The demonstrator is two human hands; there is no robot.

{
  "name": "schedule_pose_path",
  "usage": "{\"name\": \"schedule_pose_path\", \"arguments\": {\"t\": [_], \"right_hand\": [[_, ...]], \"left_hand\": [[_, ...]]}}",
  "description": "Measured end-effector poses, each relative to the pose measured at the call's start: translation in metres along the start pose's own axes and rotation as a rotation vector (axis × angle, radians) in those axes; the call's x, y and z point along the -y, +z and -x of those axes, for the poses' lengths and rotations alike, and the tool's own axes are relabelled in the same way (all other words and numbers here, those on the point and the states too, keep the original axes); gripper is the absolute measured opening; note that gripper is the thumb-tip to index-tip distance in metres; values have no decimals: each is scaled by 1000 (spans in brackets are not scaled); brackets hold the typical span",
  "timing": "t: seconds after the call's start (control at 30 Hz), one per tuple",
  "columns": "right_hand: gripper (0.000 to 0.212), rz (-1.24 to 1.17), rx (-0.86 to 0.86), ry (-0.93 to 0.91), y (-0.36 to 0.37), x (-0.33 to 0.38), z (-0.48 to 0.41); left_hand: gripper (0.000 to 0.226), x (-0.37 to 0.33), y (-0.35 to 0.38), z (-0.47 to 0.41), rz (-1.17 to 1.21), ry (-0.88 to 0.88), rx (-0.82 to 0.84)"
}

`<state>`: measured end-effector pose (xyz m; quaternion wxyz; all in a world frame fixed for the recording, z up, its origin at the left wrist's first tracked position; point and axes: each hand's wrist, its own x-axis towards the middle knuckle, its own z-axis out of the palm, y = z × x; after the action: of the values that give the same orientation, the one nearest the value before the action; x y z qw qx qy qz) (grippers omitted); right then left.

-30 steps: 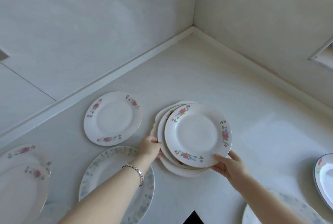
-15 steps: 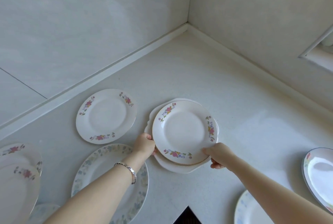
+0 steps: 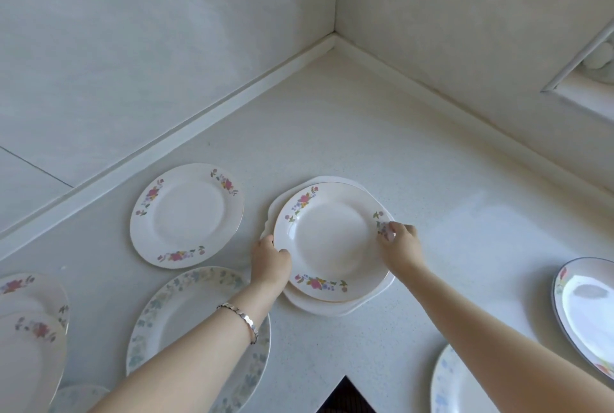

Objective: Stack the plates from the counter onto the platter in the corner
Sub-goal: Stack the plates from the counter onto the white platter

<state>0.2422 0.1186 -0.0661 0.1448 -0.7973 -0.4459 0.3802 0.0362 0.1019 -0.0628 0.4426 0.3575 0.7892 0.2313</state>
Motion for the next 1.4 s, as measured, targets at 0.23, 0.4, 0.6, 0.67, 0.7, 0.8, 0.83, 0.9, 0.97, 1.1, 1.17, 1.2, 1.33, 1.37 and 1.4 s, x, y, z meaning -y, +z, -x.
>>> {"name": "schedule_pose_path", "arguments": {"t": [0.23,0.4,0.6,0.67,0.7,0.8,0.83,0.9,0.97,1.1,1.17,1.2,1.33,1.37,1.4], "right_hand": [[13,-219,-32,248,10,7,-15],[31,-256,-72,273,11,9,-18],[45,-415,6,229,4,5,-12],[31,-378,85,186,-4,-1,-10],[17,-342,121,151,-11,-4,-7],[32,-108,110,6,-40,-32,6],[36,45,82,-67,-53,-47,14],[44,369,144,-187,-81,-83,32],[62,660,300,-205,-105,-122,48],[89,854,394,-90,-121,-173,64],[75,733,316,-55,-117,-184,61],[65,651,283,-19,-116,-186,58],[31,542,366,13,-122,-178,45],[20,539,407,-6,-127,-172,45],[18,529,445,-24,-132,-165,44]], "left_hand": [[23,-3,1,-4,78,-80,31],[29,3,4,-10,103,-56,10],[47,7,7,-18,-15,-11,-48],[48,6,6,-18,-80,6,-37],[49,7,6,-18,-119,19,-26],[48,5,5,-14,-252,37,-1],[47,5,5,-14,-288,30,2],[47,2,7,-11,-352,9,-4],[50,-1,12,-8,-414,-14,-27],[66,-6,29,5,-433,-62,-109],[74,-6,37,12,-405,-71,-132],[77,-6,40,17,-389,-76,-141],[82,1,45,31,-379,-73,-138],[81,2,45,32,-377,-69,-135],[80,3,43,34,-367,-65,-131]]}}
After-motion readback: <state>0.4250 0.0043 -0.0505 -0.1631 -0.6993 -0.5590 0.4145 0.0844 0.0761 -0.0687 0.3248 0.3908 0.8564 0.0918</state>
